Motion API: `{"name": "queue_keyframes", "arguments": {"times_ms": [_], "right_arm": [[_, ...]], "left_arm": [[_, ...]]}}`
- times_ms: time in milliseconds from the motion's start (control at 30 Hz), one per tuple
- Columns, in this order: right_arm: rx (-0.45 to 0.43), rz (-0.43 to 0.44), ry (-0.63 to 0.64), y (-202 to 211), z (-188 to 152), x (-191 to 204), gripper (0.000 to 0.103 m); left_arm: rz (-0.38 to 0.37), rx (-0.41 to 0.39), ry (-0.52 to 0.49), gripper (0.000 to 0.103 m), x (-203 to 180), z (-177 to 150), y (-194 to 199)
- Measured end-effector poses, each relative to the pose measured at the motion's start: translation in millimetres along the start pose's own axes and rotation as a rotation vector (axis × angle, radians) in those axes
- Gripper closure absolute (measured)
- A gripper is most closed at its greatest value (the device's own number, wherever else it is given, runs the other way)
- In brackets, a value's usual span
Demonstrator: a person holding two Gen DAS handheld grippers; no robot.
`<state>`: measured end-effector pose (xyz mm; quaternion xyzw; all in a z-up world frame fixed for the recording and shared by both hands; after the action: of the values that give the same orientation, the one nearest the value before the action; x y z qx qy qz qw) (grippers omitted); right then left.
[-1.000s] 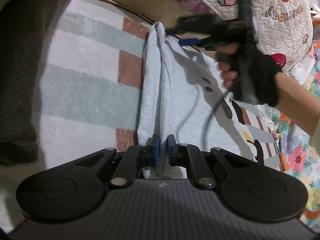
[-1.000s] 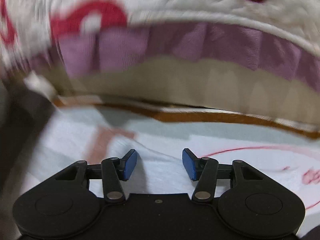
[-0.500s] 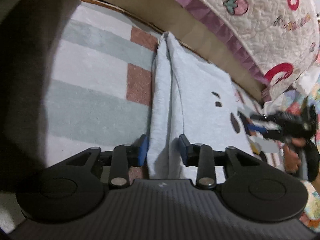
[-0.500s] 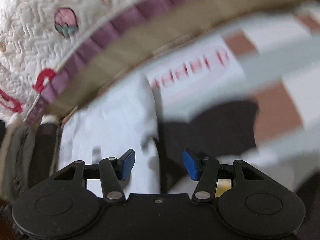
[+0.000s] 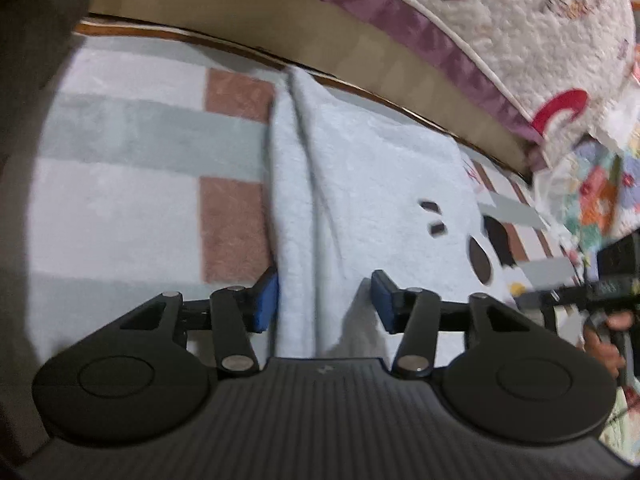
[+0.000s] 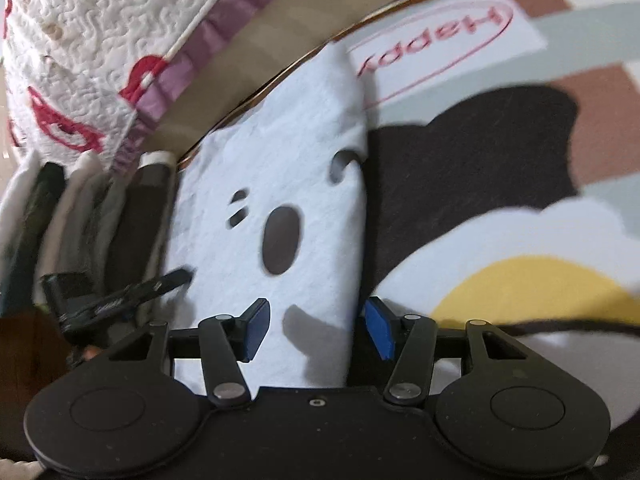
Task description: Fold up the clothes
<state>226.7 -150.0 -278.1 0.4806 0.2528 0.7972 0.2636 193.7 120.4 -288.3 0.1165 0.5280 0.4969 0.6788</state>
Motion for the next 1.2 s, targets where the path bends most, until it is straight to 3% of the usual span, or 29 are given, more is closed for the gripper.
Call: {"name": "queue_keyframes", "arguments": {"times_ms": [33,200,300,433,467,500,533,567,800,967,1200], "right_arm": [[-0.006,0.002,-0.006,0.2,0.5,-2.2,0.044],[0.03,0.128,0.014,-20.2,0.6,9.7,0.051],[-0.008,0.16,-0.064,-30.6,13.6,6.8,0.051],[-0.035,0.198,-0.113,-44.3,22.1,12.1,0.053],[-0.035,0.196,-0.098,-46.1,22.9,15.9,0.057],[-0.036,0.184,-0.066,-45.9,23.3,20.6,0.073],[-0.048,0.187,-0.04,-43.1,24.3,25.3,0.085],[-0.074,0.211,-0.025,-36.7,26.0,30.1,0.086],[-0.237,0.354,0.081,16.5,41.5,82.7,0.09],[-0.322,0.417,0.152,61.5,43.0,119.0,0.09],[-0.316,0.474,0.231,115.3,1.4,172.9,0.09]], "left_arm": [[-0.022,0.005,0.01,0.085,-1.5,-2.3,0.2],[-0.097,-0.048,0.183,0.086,9.2,2.5,-1.6],[-0.094,-0.043,0.155,0.08,12.2,0.1,-8.5],[-0.214,-0.011,0.235,0.071,14.9,2.2,-19.2],[-0.223,-0.003,0.245,0.072,15.1,2.0,-22.3],[-0.232,0.006,0.256,0.086,15.3,1.9,-25.4],[-0.241,0.014,0.266,0.089,15.4,1.7,-28.5],[-0.25,0.002,0.261,0.089,12.4,3.6,-24.6],[-0.329,-0.16,0.172,0.09,-26.4,27.7,41.1],[-0.409,-0.239,0.172,0.09,-60.4,29.8,105.8],[-0.397,-0.228,0.171,0.09,-89.6,5.1,167.1]]}}
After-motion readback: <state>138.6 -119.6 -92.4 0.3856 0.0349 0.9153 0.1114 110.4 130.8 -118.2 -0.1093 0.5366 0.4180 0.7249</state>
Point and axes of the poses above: each gripper's, at about its wrist camera, not at the fingertips, and y roughly against the way its jaws point, x to its left, z to its top, the point moved 9 cm from there along -y, roughly the way its jaws point, and after that the axes turned 10 degrees about y, right-handed, at the moved point
